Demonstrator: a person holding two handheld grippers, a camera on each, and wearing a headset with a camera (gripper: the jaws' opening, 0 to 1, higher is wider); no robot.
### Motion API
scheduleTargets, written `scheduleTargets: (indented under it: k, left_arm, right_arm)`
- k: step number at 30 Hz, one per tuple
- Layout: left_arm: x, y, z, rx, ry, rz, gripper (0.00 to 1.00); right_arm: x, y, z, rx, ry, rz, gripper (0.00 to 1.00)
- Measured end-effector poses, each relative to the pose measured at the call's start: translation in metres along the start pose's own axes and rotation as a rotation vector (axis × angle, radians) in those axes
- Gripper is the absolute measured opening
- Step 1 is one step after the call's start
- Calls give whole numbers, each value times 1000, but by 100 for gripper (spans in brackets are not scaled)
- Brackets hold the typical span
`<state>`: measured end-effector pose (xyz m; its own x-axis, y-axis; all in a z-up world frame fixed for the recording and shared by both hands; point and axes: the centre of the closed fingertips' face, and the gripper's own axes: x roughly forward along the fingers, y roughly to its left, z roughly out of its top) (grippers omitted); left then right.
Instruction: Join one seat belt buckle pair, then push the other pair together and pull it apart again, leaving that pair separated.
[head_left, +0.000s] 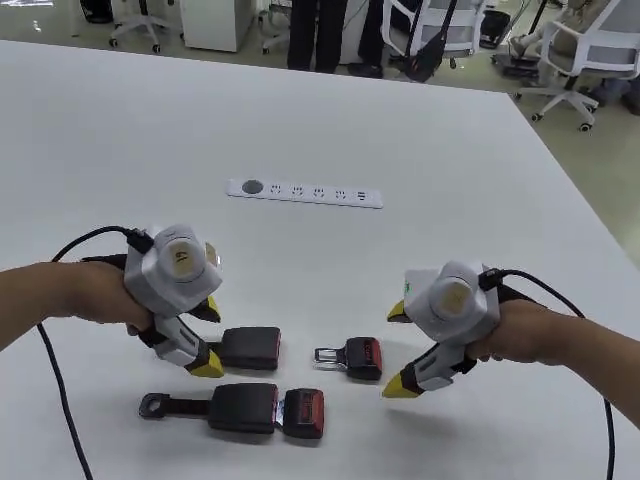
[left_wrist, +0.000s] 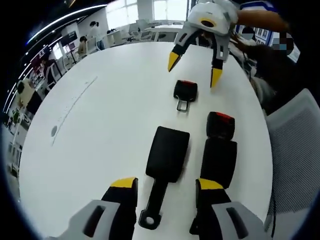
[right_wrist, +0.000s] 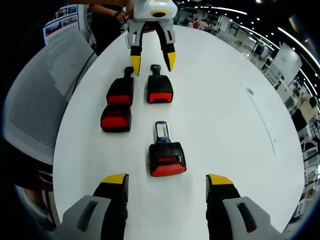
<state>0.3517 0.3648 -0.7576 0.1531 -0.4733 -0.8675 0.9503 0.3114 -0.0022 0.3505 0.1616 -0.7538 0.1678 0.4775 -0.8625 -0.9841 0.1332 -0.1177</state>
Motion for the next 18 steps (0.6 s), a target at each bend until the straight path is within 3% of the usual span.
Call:
scheduleTargets:
  k: [6, 8, 10, 13, 18]
  left_arm:
    - [-13, -10, -4, -92, -94, 34, 56]
    - [-12, -4, -14, -110, -107, 43, 58]
    - [-18, -14, -13, -122, -127, 56, 61]
    - [-23, -16, -17, -160, -191, 97, 66]
    - [-29, -20, -24, -220, -258, 139, 72]
  right_arm:
    - [-2, 5, -4, 36, -30, -22, 69]
    - [-2, 6, -6, 52, -40, -32, 71]
    - [-4, 7, -8, 64, -53, -45, 72]
    - [-8, 11, -7, 85, -73, -64, 74]
    - [-13, 15, -4, 163, -139, -112, 79]
